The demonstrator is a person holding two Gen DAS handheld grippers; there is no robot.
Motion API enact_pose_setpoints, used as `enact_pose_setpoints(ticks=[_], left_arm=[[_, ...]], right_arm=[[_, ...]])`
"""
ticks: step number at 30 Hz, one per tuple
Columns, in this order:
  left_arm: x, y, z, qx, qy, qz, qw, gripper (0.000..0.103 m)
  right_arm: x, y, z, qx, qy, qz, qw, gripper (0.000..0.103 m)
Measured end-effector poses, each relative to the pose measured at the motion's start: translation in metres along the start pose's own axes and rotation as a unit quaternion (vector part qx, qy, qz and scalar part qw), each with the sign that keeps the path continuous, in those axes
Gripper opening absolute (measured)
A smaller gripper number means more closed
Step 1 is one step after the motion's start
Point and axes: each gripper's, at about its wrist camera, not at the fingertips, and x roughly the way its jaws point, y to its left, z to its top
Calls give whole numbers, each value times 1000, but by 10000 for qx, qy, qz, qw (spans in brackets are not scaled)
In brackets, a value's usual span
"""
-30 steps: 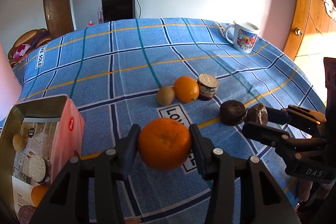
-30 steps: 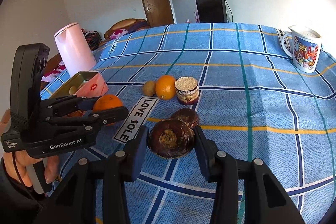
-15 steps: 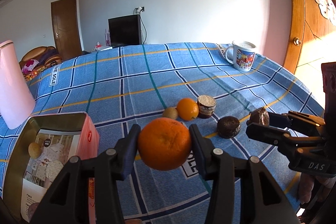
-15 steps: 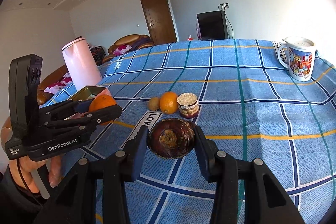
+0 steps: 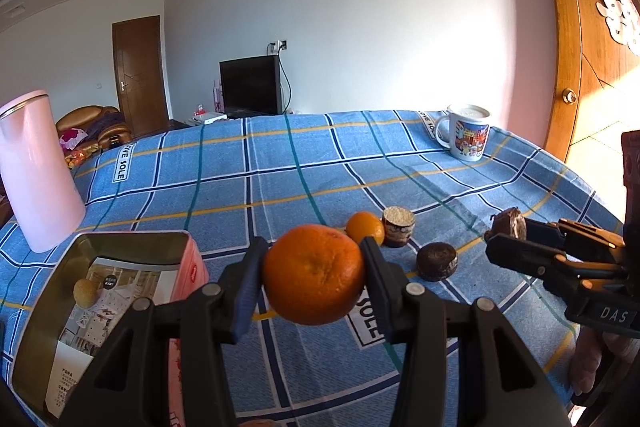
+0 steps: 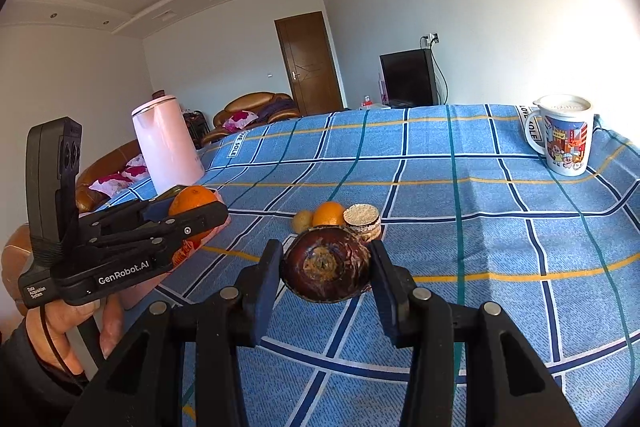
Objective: Organize fruits
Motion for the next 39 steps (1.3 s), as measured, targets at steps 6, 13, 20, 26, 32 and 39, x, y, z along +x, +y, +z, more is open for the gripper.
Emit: enact_pose_setpoints(ticks=[6, 13, 20, 26, 32, 39], left_arm=[[-7, 1, -1, -5, -159, 56, 9999, 49], [-18, 1, -2, -31, -450, 166, 9988, 49], [-29, 2, -3, -18, -636, 240, 9977, 49], [-33, 10, -5, -62, -608, 267, 9978, 49], [-41, 24, -7, -166, -620, 321, 9974, 49], [-50, 59, -8, -454, -612, 572, 9955, 49]], right_arm=[[-7, 2, -1, -83, -216, 45, 9997, 45], [-16, 5, -2, -172, -455, 23, 9988, 45], [-20, 14, -2, -367, -596, -181, 9974, 45], [-16, 26, 10, -425, -525, -58, 9977, 45], [-5, 51, 29, -657, -464, 147, 9967, 45], [27, 91, 51, -972, -253, 467, 9938, 45]])
